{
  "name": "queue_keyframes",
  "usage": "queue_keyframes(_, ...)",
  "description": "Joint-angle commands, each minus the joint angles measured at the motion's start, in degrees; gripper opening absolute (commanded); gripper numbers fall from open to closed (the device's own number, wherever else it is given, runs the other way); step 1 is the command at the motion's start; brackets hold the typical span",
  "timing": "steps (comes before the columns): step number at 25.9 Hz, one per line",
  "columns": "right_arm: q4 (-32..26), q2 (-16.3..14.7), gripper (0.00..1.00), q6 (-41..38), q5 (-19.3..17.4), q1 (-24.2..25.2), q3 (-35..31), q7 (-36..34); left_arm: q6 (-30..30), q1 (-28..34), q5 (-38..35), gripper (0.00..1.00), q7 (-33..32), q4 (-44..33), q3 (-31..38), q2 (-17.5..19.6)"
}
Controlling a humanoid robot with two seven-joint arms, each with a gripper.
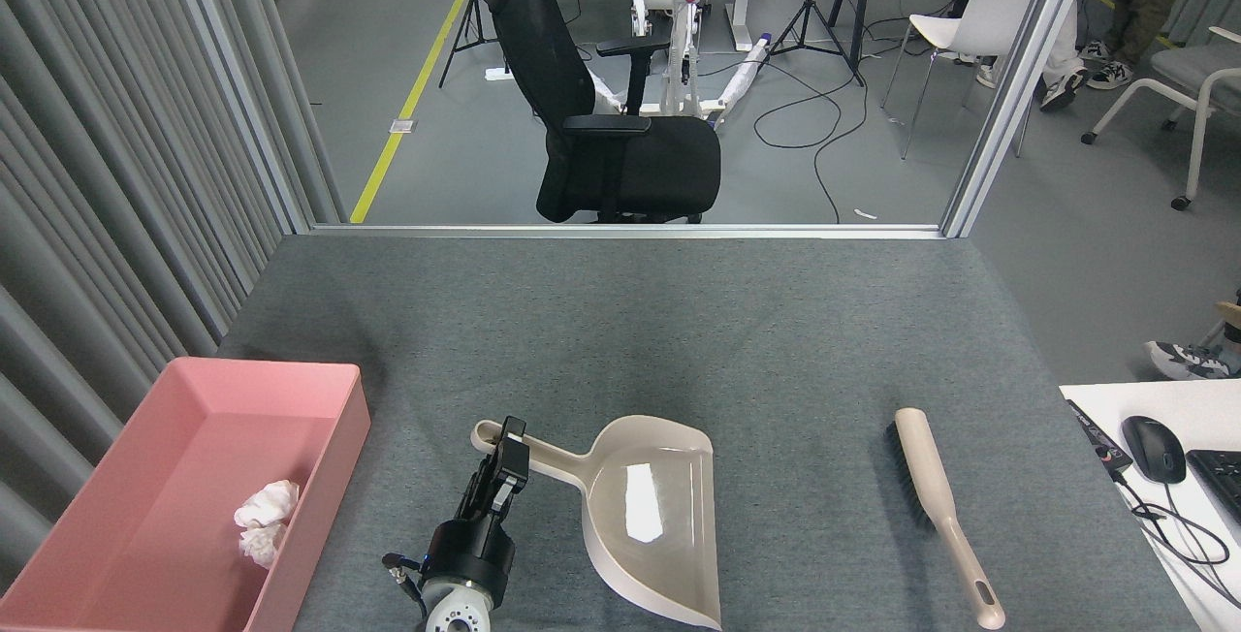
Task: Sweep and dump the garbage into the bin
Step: 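Bring the empty dustpan back and lower it onto the table, then open the left gripper and release the dustpan handle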
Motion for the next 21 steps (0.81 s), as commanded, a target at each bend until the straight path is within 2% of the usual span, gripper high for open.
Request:
queue_keyframes(1, 0.0, 0.0, 0.98, 0.0, 0.0, 0.0, 0.0, 0.0, 0.5, 0.0, -0.1, 0.31, 0.9, 0.2, -0.5, 0.0)
queue_keyframes(5, 0.0, 0.0, 0.98, 0.0, 0.0, 0.0, 0.1, 0.0, 0.5, 0.0, -0.5, 0.37, 3.3, 1.4, -0.6, 0.0)
queue_keyframes(7, 0.0, 0.0, 0.98, 0.0, 0.0, -0.1, 0.1, 0.0, 1.0, 0.0, -0.4, 0.45, 4.9, 1.7, -1.0, 0.1)
queue_keyframes(8, 0.0, 0.0, 0.98, 0.0, 0.0, -0.1, 0.1, 0.0, 1.1, 0.0, -0.2, 0.51, 5.9, 1.7, -1.1, 0.1)
queue_keyframes(10, 0.0, 0.0, 0.98, 0.0, 0.0, -0.1, 0.1, 0.0, 0.8, 0.0, 0.1, 0.73, 8.0, 1.6, -1.2, 0.2)
queue_keyframes(11, 0.0, 0.0, 0.98, 0.0, 0.0, -0.1, 0.0, 0.0, 0.9, 0.0, 0.0, 0.87, 8.9, 1.6, -1.3, 0.1)
queue_keyframes(12, 0.0, 0.0, 0.98, 0.0, 0.0, -0.1, 0.0, 0.0, 0.9, 0.1, -0.2, 0.98, 9.0, 1.4, -1.3, 0.2)
queue_keyframes(19, 0.0, 0.1, 0.98, 0.0, 0.0, -0.2, -0.1, 0.0, 0.7, 1.1, -1.5, 0.99, 8.6, 0.0, -2.0, 0.5)
queue_keyframes(21, 0.0, 0.1, 0.98, 0.0, -0.1, -0.2, -0.1, 0.0, 0.4, 2.0, -5.0, 0.99, 8.6, -0.1, -1.8, 0.6)
